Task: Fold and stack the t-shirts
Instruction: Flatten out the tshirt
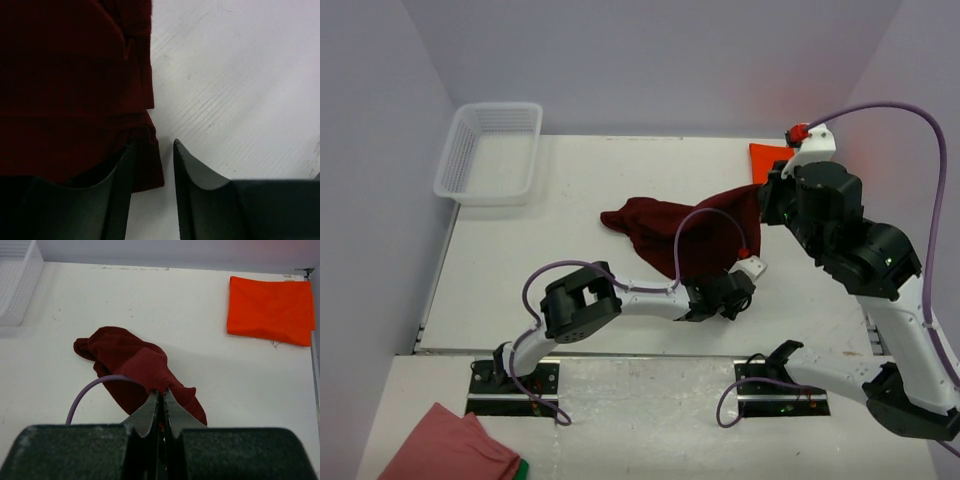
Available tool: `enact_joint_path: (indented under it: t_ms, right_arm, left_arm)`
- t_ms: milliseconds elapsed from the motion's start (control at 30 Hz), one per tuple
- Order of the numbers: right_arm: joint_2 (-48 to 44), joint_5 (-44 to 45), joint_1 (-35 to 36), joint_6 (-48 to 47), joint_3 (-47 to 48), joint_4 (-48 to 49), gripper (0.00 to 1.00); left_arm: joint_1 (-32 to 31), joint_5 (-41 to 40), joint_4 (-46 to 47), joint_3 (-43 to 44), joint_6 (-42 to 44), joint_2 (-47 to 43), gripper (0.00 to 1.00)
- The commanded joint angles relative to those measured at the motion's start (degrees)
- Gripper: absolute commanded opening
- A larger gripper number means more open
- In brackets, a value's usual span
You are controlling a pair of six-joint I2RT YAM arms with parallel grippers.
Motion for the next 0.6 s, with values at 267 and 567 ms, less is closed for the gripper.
enact_joint_path:
  t_ms: [267, 567]
  right_arm:
    - [-1.3, -0.7, 0.3, 1.1, 1.2, 0.8, 0.00]
    - [-0.4, -0.6, 0.4, 1.0, 0.0, 1.2, 0.00]
  left_arm:
    - [-0.5, -6.7, -14.7, -3.3, -6.2, 7.8, 0.20]
    - [-0.6, -11.0, -16.7, -4.2, -5.7, 5.0, 0.00]
